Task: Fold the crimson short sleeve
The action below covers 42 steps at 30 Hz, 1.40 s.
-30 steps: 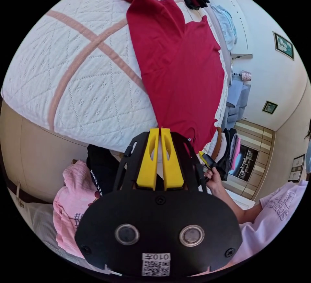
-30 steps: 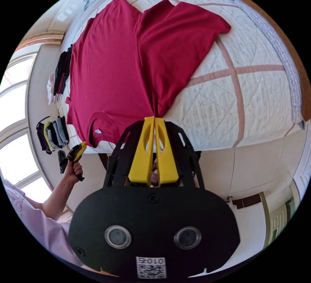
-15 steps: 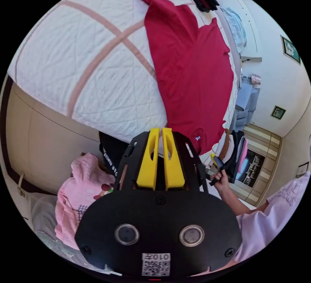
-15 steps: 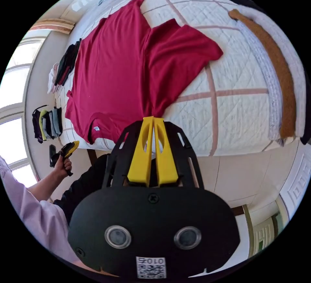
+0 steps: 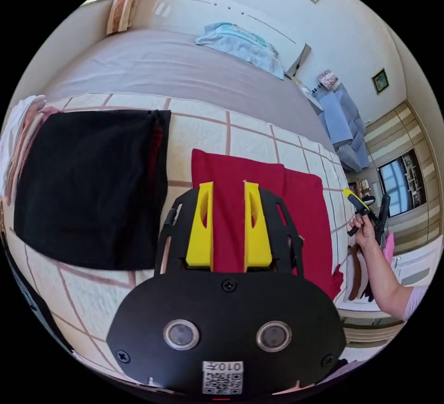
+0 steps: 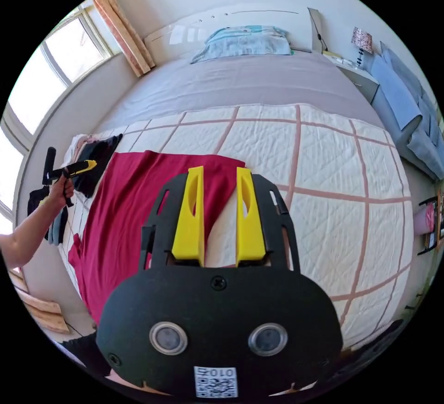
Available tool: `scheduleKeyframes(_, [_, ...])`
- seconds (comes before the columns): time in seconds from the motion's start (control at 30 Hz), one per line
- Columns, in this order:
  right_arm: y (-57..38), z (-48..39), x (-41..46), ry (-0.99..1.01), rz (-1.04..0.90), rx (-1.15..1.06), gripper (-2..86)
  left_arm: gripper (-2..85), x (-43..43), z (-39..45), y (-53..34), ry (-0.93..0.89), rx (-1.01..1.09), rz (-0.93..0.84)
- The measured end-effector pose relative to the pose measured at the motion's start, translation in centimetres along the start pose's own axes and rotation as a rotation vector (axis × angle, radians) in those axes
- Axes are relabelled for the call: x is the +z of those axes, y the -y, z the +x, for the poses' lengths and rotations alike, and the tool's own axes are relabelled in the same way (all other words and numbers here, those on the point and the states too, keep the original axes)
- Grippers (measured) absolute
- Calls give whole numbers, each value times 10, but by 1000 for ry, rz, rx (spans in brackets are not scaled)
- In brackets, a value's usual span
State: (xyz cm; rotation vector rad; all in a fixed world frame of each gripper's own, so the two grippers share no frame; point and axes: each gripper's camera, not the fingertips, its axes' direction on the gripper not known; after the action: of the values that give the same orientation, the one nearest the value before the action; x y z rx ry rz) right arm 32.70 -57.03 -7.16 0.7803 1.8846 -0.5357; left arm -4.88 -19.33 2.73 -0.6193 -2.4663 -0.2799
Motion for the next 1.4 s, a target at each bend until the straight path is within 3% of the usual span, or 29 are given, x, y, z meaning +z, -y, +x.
scheduleKeyframes(0.2, [45, 27, 37, 33, -104, 89, 101, 110, 21, -7, 42, 82, -45, -63])
scheduleKeyframes(0.3, [50, 34, 36, 74, -72, 145, 97, 111, 27, -10, 54, -80, -45, -53])
scheduleKeyframes(0.37, [52, 36, 29, 89, -51, 172, 90, 111, 28, -5, 60, -97, -20, -42])
scheduleKeyframes(0.53, [67, 26, 15, 24, -73, 135, 69, 108, 27, 12, 73, 51, 8, -81])
scheduleKeyframes(0.63, [78, 22, 8, -11, -81, 106, 65, 106, -1, 26, 69, 230, -25, 57])
scheduleKeyframes(0.8, [87, 27, -10, 18, -69, 117, 57, 95, 14, 22, 83, 157, -33, -60])
scheduleKeyframes(0.97, [93, 30, -32, 83, -43, 125, 42, 33, 7, 29, 87, 72, 14, -44])
scheduleKeyframes(1.07, [99, 22, -81, 101, 10, 80, 36, 12, -17, 44, 82, 47, 100, 8])
scheduleKeyframes(1.17, [119, 3, -134, -44, 20, -87, 34, 4, -55, 49, 83, 108, 144, 100])
scheduleKeyframes(1.33, [142, -22, -91, -256, -244, -334, 34, 0, -36, 46, 89, 221, 147, 33])
scheduleKeyframes(1.4, [144, -26, -97, -273, -221, -345, 33, 0, -19, 54, 88, 283, 181, 2])
